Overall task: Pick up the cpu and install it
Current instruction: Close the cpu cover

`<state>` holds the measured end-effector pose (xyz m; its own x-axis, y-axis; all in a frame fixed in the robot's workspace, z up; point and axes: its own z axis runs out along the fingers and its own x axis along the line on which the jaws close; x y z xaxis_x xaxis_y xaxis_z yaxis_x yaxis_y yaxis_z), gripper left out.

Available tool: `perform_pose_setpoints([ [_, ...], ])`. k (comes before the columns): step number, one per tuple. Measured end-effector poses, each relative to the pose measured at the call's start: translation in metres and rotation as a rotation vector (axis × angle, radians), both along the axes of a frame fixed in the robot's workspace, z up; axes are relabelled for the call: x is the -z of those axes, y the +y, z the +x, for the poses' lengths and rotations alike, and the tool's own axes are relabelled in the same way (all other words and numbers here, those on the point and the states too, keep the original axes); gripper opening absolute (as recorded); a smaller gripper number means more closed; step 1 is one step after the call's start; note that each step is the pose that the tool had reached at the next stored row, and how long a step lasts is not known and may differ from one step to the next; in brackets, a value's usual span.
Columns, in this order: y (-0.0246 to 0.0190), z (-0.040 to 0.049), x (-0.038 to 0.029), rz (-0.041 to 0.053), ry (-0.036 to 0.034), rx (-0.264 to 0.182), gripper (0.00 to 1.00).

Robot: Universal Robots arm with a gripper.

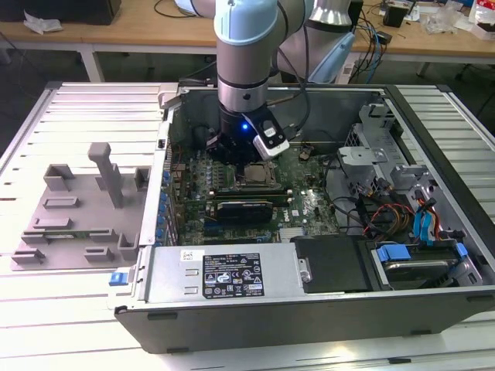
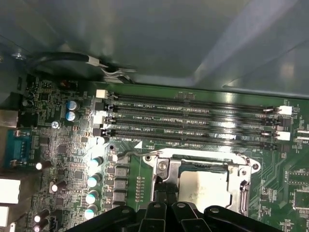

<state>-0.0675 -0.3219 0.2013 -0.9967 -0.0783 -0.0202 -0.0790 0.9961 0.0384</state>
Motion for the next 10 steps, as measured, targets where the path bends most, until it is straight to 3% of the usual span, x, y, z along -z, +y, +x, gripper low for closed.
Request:
perform_pose_setpoints([
  [6, 0.0013, -0.001, 0.0002, 0.0001, -0.0012, -0.001, 0.11],
  [10, 0.0013, -0.0009, -0.0107, 0.0004, -0.0015, -0.001, 0.11],
])
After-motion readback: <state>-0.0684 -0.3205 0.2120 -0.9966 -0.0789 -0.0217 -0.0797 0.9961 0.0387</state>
